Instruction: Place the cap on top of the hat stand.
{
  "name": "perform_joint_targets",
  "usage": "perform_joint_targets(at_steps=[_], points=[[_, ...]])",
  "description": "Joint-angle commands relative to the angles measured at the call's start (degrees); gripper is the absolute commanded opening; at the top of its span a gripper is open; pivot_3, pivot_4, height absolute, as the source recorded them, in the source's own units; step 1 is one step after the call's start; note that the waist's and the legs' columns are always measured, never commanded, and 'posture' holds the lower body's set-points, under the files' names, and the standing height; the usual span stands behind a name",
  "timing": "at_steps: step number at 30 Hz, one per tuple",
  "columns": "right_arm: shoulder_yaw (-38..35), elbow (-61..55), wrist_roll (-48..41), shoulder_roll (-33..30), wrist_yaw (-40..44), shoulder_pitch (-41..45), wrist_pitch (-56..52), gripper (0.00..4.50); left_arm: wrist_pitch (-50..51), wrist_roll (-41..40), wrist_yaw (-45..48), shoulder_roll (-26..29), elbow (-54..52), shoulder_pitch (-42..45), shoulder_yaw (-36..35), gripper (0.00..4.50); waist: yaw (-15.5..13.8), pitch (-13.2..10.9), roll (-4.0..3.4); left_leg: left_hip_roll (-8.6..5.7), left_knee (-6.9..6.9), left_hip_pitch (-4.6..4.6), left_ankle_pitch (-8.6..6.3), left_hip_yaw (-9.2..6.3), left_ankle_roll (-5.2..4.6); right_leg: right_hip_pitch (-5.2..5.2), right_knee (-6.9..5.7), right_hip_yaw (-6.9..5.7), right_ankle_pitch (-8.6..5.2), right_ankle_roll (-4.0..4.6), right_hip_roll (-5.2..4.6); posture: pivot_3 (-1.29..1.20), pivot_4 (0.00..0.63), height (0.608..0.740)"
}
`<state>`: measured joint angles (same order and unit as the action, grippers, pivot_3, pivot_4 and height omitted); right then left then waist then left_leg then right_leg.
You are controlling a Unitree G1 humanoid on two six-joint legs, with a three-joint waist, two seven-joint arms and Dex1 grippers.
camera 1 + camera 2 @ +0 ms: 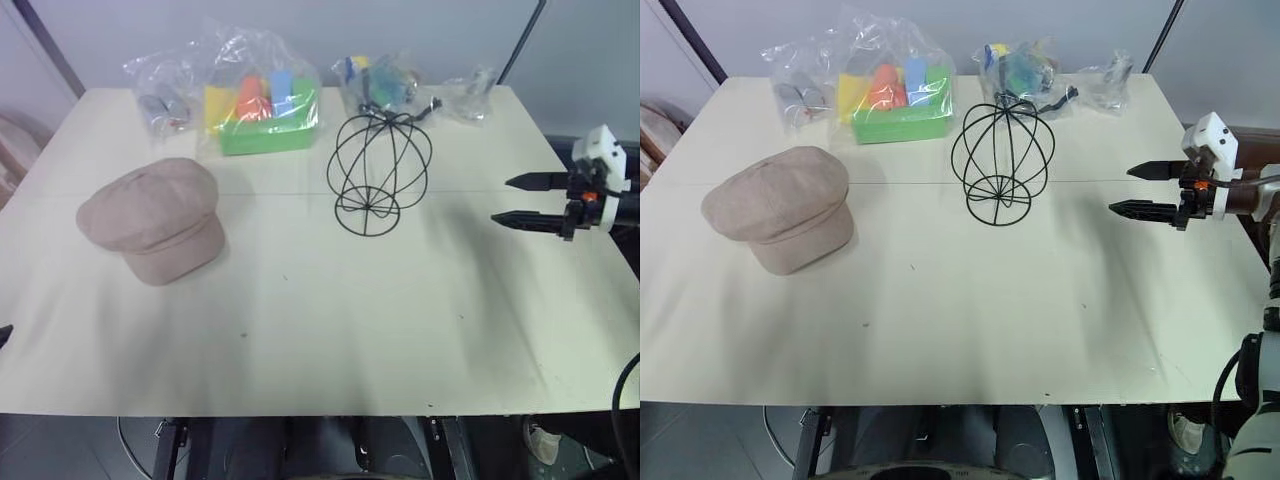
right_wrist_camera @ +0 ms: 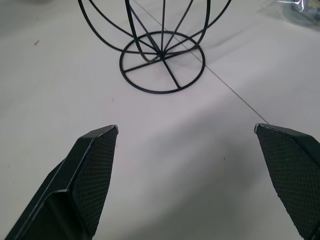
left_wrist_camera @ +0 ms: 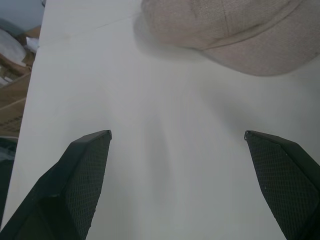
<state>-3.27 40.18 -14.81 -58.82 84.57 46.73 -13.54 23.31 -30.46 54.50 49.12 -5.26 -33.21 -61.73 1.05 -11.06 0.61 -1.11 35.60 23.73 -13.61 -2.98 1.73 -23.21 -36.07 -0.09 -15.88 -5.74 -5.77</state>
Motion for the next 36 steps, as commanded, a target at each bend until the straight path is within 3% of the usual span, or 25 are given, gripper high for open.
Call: perform_joint_targets(at_steps=[1, 10, 16, 20, 25, 31, 36], points=[[-0.70, 1.79, 0.63, 0.08, 0.61, 2.16, 3.06, 4.49, -0.55, 0.10, -0.99, -0.60, -1.94, 0.10, -2.53, 4.50, 0.03, 0.00, 0.00, 0.00, 0.00, 0.00, 0.00, 0.01, 0.00, 0.00, 0.00, 0.00, 0.00, 0.00, 0.02, 0.00, 0.150, 0.740], [-1.26, 4.54, 1.57, 0.49, 0.10, 3.25, 4.13, 4.49, 1.33, -1.10, -2.22, -0.26, -2.64, 2.59, -1.56, 4.50, 0.05, 0.00, 0.00, 0.00, 0.06, -0.01, 0.01, 0.07, 0.00, 0.03, -0.07, 0.03, 0.02, -0.03, 0.10, 0.00, 0.150, 0.740], [-2.40, -1.69, -0.51, -0.59, 3.31, 0.51, 2.65, 4.49, 0.03, 4.51, -6.32, 0.73, -16.66, 3.79, 5.76, 4.50, -0.29, 0.00, -0.01, 0.00, 0.12, -0.02, 0.01, 0.27, 0.00, 0.09, -0.10, 0.04, 0.03, -0.05, 0.11, 0.00, 0.150, 0.740], [-5.41, -17.39, -8.48, -2.42, 6.93, -4.74, -8.23, 4.49, 2.06, 11.70, -12.65, 1.92, -28.82, 6.30, 17.31, 4.50, -0.34, 0.00, -0.01, 0.00, 0.20, -0.03, 0.01, 0.26, 0.00, 0.15, -0.12, 0.06, 0.12, -0.21, 0.12, 0.00, 0.150, 0.740], [-10.73, -38.64, -20.37, -3.31, 4.44, -11.66, -22.88, 4.49, 4.02, 26.91, -23.39, 3.63, -34.22, 13.46, 36.47, 4.50, -0.31, 0.00, -0.10, -0.02, 0.25, -0.05, 0.01, 0.22, -0.01, 0.14, -0.24, 0.07, 0.18, -0.32, 0.22, 0.00, 0.150, 0.740], [-14.40, -54.67, -31.46, -1.35, -3.29, -14.20, -32.44, 4.49, 4.03, 48.30, -34.11, 0.57, -26.84, 26.74, 60.26, 4.50, -0.54, 0.01, -0.11, -0.05, 0.38, -0.24, 0.00, 0.22, -0.04, 0.36, -0.33, 0.05, 0.21, -0.38, 0.32, 0.00, 0.150, 0.740], [-15.19, -60.59, -37.11, -0.16, -9.68, -13.15, -36.01, 4.49, 3.05, 56.52, -38.21, -4.14, -16.42, 35.19, 68.36, 4.50, -0.62, 0.01, 0.02, -0.06, 0.54, -0.23, 0.00, 0.09, -0.05, 0.47, -0.33, 0.04, 0.33, -0.58, 0.33, 0.00, 0.150, 0.740]])
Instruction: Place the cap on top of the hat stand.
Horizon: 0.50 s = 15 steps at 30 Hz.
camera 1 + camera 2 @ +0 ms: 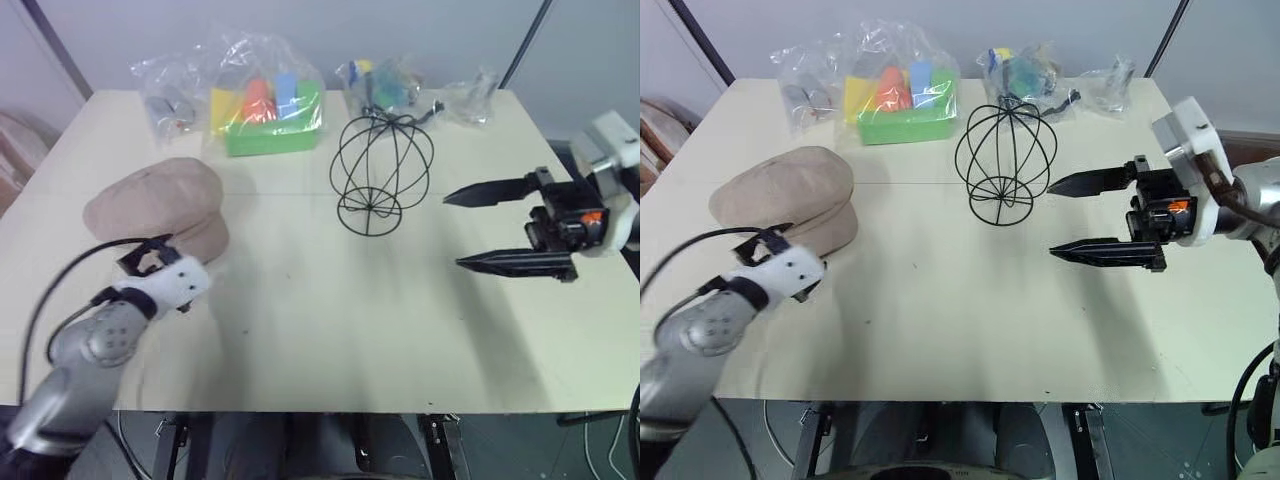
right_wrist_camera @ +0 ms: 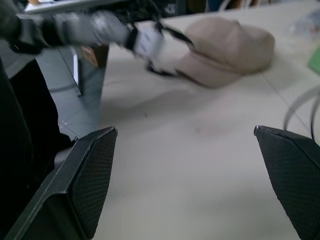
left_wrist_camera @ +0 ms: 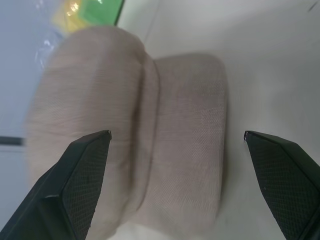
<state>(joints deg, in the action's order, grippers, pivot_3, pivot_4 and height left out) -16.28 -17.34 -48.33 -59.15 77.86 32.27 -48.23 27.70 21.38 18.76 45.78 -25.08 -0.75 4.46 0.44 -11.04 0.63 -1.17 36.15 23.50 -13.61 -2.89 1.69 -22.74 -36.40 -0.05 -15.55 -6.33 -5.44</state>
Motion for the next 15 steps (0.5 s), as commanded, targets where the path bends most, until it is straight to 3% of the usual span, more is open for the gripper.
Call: perform_joint_targets(at_steps=[1, 10, 13, 15], points=[[-2.56, -3.78, -5.01, 0.27, -4.16, 1.70, -1.99, 4.49, -2.64, 5.77, -3.09, -1.46, 5.75, 4.11, 3.45, 4.50, 0.00, 0.00, 0.00, 0.00, 0.01, 0.00, 0.00, -0.04, 0.00, 0.00, 0.00, 0.00, 0.00, -0.01, 0.00, 0.00, 0.150, 0.740], [-4.30, -5.97, -11.58, 0.15, -11.57, 2.91, -3.74, 4.49, -7.66, 12.65, -8.24, -5.19, 21.13, 11.26, 7.13, 4.50, -0.92, 0.08, -0.07, 0.00, 0.05, -0.07, 0.00, -0.23, 0.00, 0.06, -0.03, 0.00, 0.04, -0.04, -0.04, 0.00, 0.150, 0.740], [-4.37, -6.10, -11.95, -0.06, -12.49, 2.59, -3.45, 4.50, -8.73, 12.64, -8.70, -5.57, 23.93, 12.56, 6.35, 3.65, -0.90, 0.09, -0.08, 0.00, 0.05, -0.10, 0.01, -0.22, -0.01, 0.05, -0.08, 0.00, 0.04, -0.03, -0.04, 0.00, 0.150, 0.740], [-4.25, -5.97, -11.81, -0.14, -13.13, 2.58, -3.23, 4.50, -9.69, 12.35, -8.81, -5.74, 25.06, 13.52, 5.91, 2.65, -0.77, 0.09, -0.08, 0.01, 0.05, -0.10, 0.01, -0.21, -0.01, 0.04, -0.12, 0.00, 0.05, -0.02, -0.04, 0.00, 0.150, 0.740]])
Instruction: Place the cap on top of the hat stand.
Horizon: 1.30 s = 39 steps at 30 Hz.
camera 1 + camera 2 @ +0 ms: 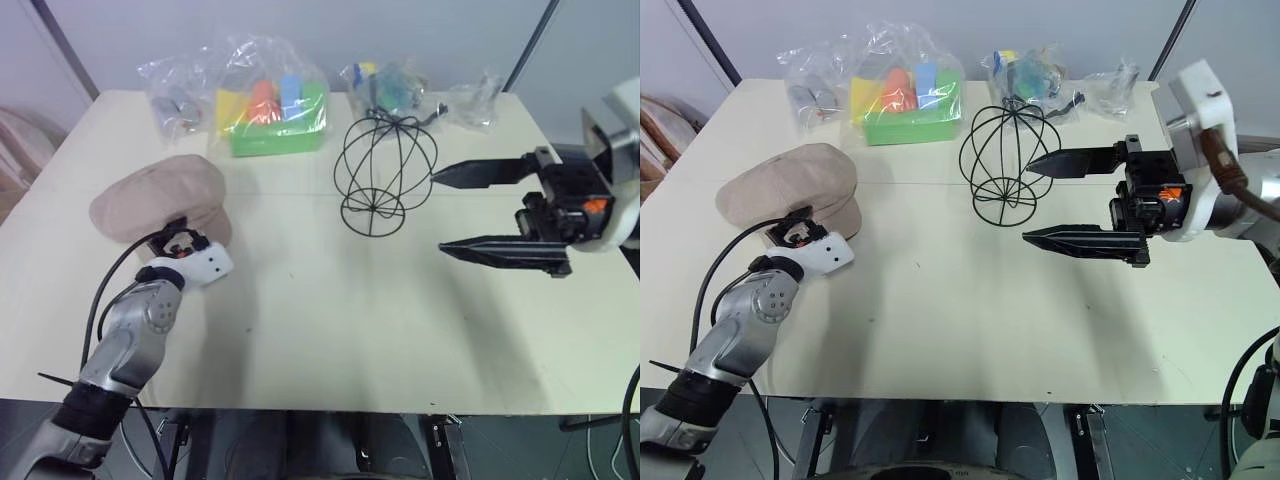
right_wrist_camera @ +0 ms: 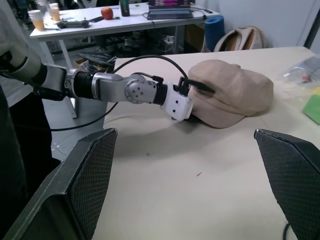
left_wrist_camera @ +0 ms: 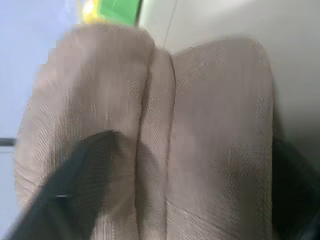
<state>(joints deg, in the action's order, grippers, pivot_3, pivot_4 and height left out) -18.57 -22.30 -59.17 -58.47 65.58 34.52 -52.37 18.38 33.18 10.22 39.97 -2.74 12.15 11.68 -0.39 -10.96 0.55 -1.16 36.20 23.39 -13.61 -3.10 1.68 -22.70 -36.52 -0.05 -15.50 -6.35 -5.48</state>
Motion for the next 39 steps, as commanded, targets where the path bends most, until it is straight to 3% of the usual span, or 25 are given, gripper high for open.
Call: perform_joint_targets(at_steps=[1, 5, 6, 9, 15, 19, 21, 25, 31, 37, 38, 39], points=[[-1.90, -0.94, -0.89, -0.87, -1.11, 0.32, 1.02, 4.50, -0.77, 0.45, -0.34, 0.01, 3.10, 0.94, -1.48, 2.09, 0.06, 0.00, 0.00, 0.00, 0.00, 0.00, 0.00, 0.01, 0.00, -0.02, -0.03, 0.00, 0.00, 0.00, -0.01, 0.00, 0.150, 0.740], [-1.62, 0.56, -1.11, -1.36, -3.18, 1.20, -0.15, 4.50, -2.20, 0.19, -0.84, 0.64, 4.29, 2.25, -2.79, 0.08, -0.23, 0.00, 0.00, 0.00, 0.01, 0.01, 0.00, 0.00, 0.00, -0.04, -0.11, 0.00, 0.00, 0.00, -0.03, 0.00, 0.150, 0.740], [-1.69, 1.24, -1.55, -1.59, -3.70, 1.51, -0.89, 4.50, -2.67, 0.04, -1.10, 0.78, 4.66, 2.69, -3.42, 0.03, -0.25, 0.00, 0.00, 0.00, 0.02, 0.01, 0.00, 0.00, 0.00, -0.04, -0.12, 0.00, 0.00, 0.00, -0.03, 0.00, 0.150, 0.740], [-2.39, 1.72, 0.31, -2.73, -4.42, 0.97, 0.36, 4.50, -3.87, -1.05, -1.76, 1.14, 3.87, 6.06, -6.16, 0.03, -0.29, -0.01, 0.02, 0.00, 0.03, 0.01, 0.00, 0.00, 0.00, -0.05, -0.14, 0.00, 0.00, 0.00, -0.08, 0.00, 0.150, 0.740], [-5.35, 4.52, 5.64, -6.33, -4.72, -1.91, 3.60, 4.50, -9.94, -5.41, -1.38, -0.86, 1.64, 22.39, -8.00, 0.03, -1.01, -0.11, 0.22, -0.05, 0.37, 0.40, 0.02, -0.07, 0.03, -0.16, -0.25, -0.19, 0.01, -0.03, -0.07, 0.00, 0.150, 0.740], [-9.74, 6.41, 7.24, -8.18, -5.39, -4.15, 4.10, 4.50, -19.16, -7.64, 1.40, -7.25, 1.83, 36.16, -2.18, 0.03, -1.70, -0.10, 0.22, -0.23, 0.93, 0.94, -0.04, -0.04, -0.08, -0.38, -0.24, -0.18, 0.16, -0.30, -0.07, 0.00, 0.150, 0.740], [-11.55, 6.25, 7.64, -8.47, -5.76, -5.87, 3.86, 4.50, -24.20, -8.35, 3.58, -10.18, 1.85, 38.98, 1.09, 0.03, -1.90, -0.10, 0.23, -0.30, 1.03, 1.06, -0.04, 0.01, -0.08, -0.44, -0.21, -0.16, 0.21, -0.38, -0.09, 0.00, 0.150, 0.740], [-14.76, 4.72, 7.76, -8.50, -6.97, -9.53, 3.05, 4.50, -32.63, -6.60, 5.97, -13.68, 4.69, 39.53, 7.29, 0.03, -1.40, -0.07, 0.17, -0.30, 1.00, 0.99, -0.06, 0.14, -0.12, -0.45, -0.21, -0.07, 0.22, -0.40, -0.09, 0.00, 0.150, 0.740], [-18.10, 0.37, 5.03, -6.91, -10.14, -13.56, 1.20, 4.50, -39.41, 0.11, 7.85, -14.23, 11.23, 35.74, 15.33, 0.03, 0.07, -0.06, 0.14, -0.25, 0.98, 0.86, -0.04, 0.17, -0.15, -0.53, -0.55, 0.00, 0.21, -0.40, -0.04, 0.00, 0.150, 0.740], [-15.01, -2.83, 9.71, -6.25, -13.07, -17.64, 4.36, 4.50, -41.59, 4.32, 6.74, -15.65, 17.02, 35.25, 17.67, 0.03, -0.51, -0.06, 0.15, -0.29, 1.15, 0.88, -0.04, 0.11, -0.15, -0.45, -0.59, -0.01, 0.22, -0.40, -0.05, 0.00, 0.150, 0.740], [-13.47, -3.61, 12.15, -6.41, -14.33, -18.33, 5.48, 4.50, -42.18, 4.56, 5.96, -16.16, 18.03, 35.72, 17.46, 0.71, -0.49, -0.06, 0.16, -0.30, 1.18, 0.88, -0.04, 0.08, -0.15, -0.41, -0.59, -0.01, 0.22, -0.40, -0.06, 0.00, 0.150, 0.740], [-12.28, -4.38, 13.95, -6.49, -15.56, -18.88, 6.12, 4.50, -42.50, 4.46, 5.57, -16.66, 18.68, 36.05, 17.10, 1.04, -0.46, -0.06, 0.16, -0.30, 1.20, 0.89, -0.04, 0.08, -0.15, -0.41, -0.58, -0.01, 0.22, -0.40, -0.06, 0.00, 0.150, 0.740]])
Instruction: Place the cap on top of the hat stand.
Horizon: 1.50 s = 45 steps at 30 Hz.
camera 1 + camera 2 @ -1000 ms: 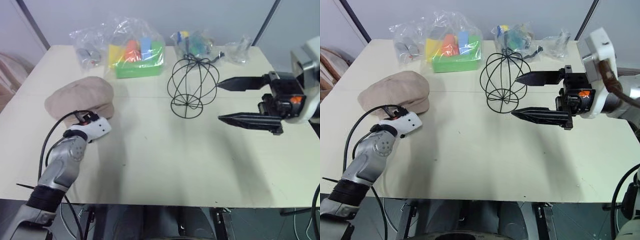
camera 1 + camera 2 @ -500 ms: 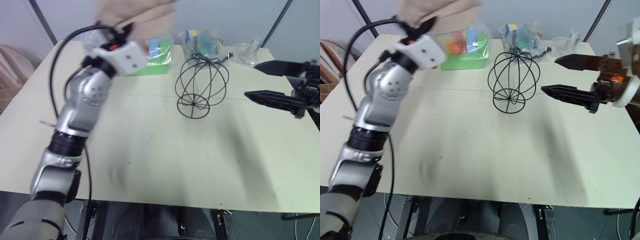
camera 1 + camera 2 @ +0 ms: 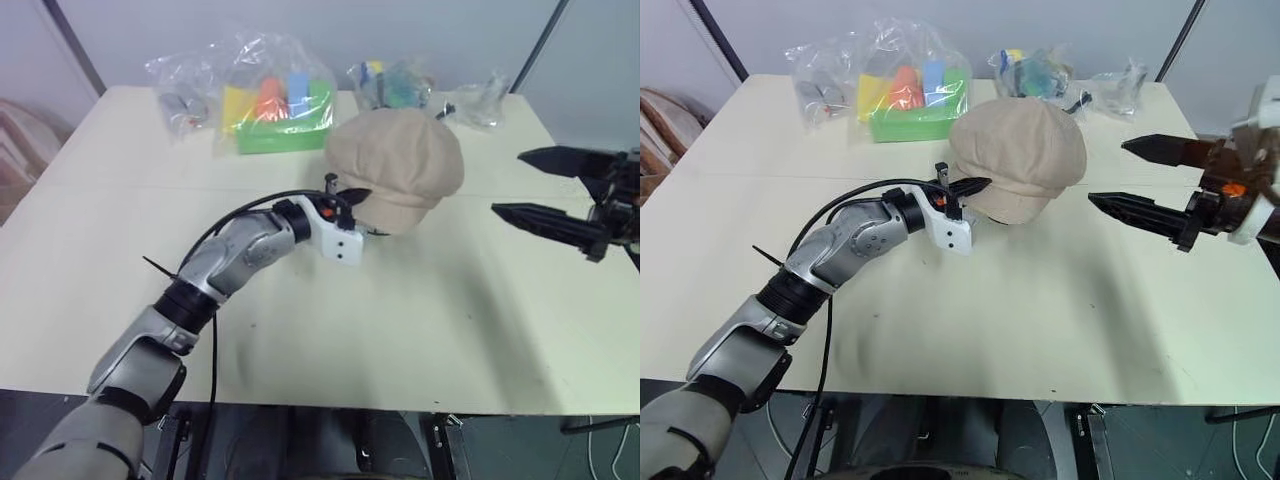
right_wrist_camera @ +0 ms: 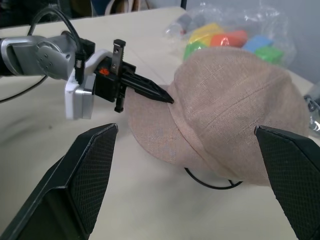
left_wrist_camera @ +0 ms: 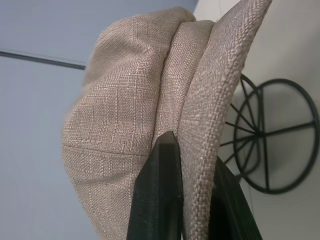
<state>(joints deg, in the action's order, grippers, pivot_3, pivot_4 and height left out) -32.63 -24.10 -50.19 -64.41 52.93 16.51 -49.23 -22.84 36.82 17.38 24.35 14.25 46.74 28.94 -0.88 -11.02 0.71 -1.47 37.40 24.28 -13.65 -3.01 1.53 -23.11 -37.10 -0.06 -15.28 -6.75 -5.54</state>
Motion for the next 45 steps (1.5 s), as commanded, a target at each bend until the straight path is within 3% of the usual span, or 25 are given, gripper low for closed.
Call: perform_joint_targets(at_steps=[1, 6, 7, 12, 16, 19, 22, 25, 28, 39, 42, 44, 45], points=[[2.45, -3.62, 5.66, -0.13, -4.12, -1.29, 3.07, 4.50, -1.75, 0.55, -1.90, -1.31, 1.85, 1.68, -0.70, 1.53, 0.09, 0.00, 0.00, -0.01, 0.00, 0.00, 0.00, 0.00, 0.00, 0.00, 0.00, 0.00, 0.00, 0.00, 0.00, 0.00, 0.150, 0.740], [4.51, -8.62, 8.32, 1.42, -7.54, -4.18, 3.62, 4.50, -3.59, -1.96, -0.59, -0.25, -1.23, -0.58, -2.83, 4.12, 0.17, 0.00, 0.00, 0.01, -0.03, 0.01, 0.00, -0.04, 0.00, -0.05, -0.02, -0.01, 0.00, -0.01, 0.01, 0.00, 0.150, 0.740], [5.52, -9.43, 9.64, 1.39, -8.47, -4.63, 3.93, 4.50, -3.55, -2.96, 0.10, 0.17, -2.25, -1.58, -3.45, 4.40, 0.24, 0.00, 0.00, 0.01, -0.04, 0.01, 0.00, -0.04, 0.00, -0.06, -0.02, -0.01, 0.00, -0.01, 0.01, 0.00, 0.150, 0.740], [12.45, -12.68, 21.92, 0.48, -11.28, -10.67, 10.28, 4.50, -0.69, -13.54, 7.51, 3.95, -11.01, -9.09, -9.07, 4.40, 0.31, 0.01, -0.02, 0.04, -0.04, -0.01, 0.00, -0.03, 0.01, -0.05, -0.04, -0.01, 0.00, 0.00, 0.02, 0.00, 0.150, 0.740], [20.01, -14.87, 32.86, 2.32, -15.48, -14.68, 17.53, 4.50, 4.25, -23.89, 16.45, 11.45, -21.46, -18.93, -14.83, 4.40, 0.68, 0.02, -0.04, 0.10, -0.06, -0.02, 0.00, -0.08, 0.01, -0.08, -0.04, 0.00, 0.00, 0.00, 0.02, 0.00, 0.150, 0.740], [24.78, -15.23, 40.32, 4.58, -18.67, -14.92, 23.26, 4.50, 18.99, -36.62, 23.18, 15.27, -30.11, -26.75, -20.98, 4.40, 0.67, 0.02, -0.06, 0.12, -0.09, -0.08, 0.02, -0.10, 0.04, -0.05, -0.04, 0.01, -0.01, 0.01, 0.03, 0.00, 0.150, 0.740], [31.38, -15.04, 49.24, 8.80, -23.49, -12.18, 29.69, 4.50, 41.18, -58.33, 29.25, 20.27, -37.98, -31.89, -31.82, 4.40, 0.76, 0.00, -0.03, 0.27, -0.08, -0.12, 0.02, -0.20, 0.04, 0.01, -0.05, 0.01, -0.01, 0.02, 0.03, 0.00, 0.150, 0.740], [38.20, -12.52, 59.30, 12.61, -27.29, -9.26, 37.20, 4.50, 56.29, -75.73, 33.45, 25.44, -40.98, -32.49, -40.71, 4.40, 1.32, -0.03, 0.02, 0.30, -0.07, -0.15, 0.06, -0.33, 0.11, 0.03, -0.04, -0.06, -0.03, 0.04, 0.15, 0.00, 0.150, 0.740], [44.30, -8.35, 67.67, 17.20, -30.36, -5.44, 42.69, 4.50, 63.53, -85.25, 34.83, 28.22, -39.65, -29.24, -45.77, 4.40, 1.51, -0.02, 0.04, 0.23, -0.10, -0.28, 0.06, -0.33, 0.11, 0.17, 0.00, -0.06, -0.03, 0.05, 0.14, 0.00, 0.150, 0.740], [55.90, 10.69, 90.53, 31.87, -39.63, 7.71, 50.91, 4.50, 67.82, -86.70, 36.42, 30.25, -33.71, -19.37, -44.43, 4.40, 1.84, -0.03, 0.10, 0.17, -0.33, -0.76, 0.07, -0.29, 0.14, 0.47, -0.04, 0.01, -0.07, 0.13, 0.20, 0.00, 0.150, 0.740], [56.20, 14.22, 92.70, 34.54, -40.99, 9.01, 50.51, 3.74, 67.23, -85.88, 36.74, 30.08, -33.52, -19.25, -43.93, 4.50, 1.78, -0.03, 0.10, 0.17, -0.35, -0.76, 0.08, -0.29, 0.14, 0.46, -0.04, 0.02, -0.07, 0.15, 0.20, 0.00, 0.150, 0.740], [55.87, 14.83, 93.25, 35.43, -41.25, 9.12, 50.89, 2.68, 66.98, -85.59, 36.53, 29.80, -33.30, -18.87, -43.77, 4.50, 1.82, -0.04, 0.09, 0.17, -0.35, -0.76, 0.08, -0.29, 0.15, 0.46, -0.04, 0.03, -0.07, 0.15, 0.20, 0.00, 0.150, 0.740], [55.70, 14.87, 93.42, 35.74, -41.24, 9.05, 51.10, 2.38, 66.87, -85.51, 36.38, 29.62, -33.08, -18.57, -43.73, 4.50, 1.83, -0.04, 0.09, 0.17, -0.35, -0.76, 0.08, -0.29, 0.15, 0.46, -0.05, 0.03, -0.07, 0.15, 0.20, 0.00, 0.150, 0.740]])
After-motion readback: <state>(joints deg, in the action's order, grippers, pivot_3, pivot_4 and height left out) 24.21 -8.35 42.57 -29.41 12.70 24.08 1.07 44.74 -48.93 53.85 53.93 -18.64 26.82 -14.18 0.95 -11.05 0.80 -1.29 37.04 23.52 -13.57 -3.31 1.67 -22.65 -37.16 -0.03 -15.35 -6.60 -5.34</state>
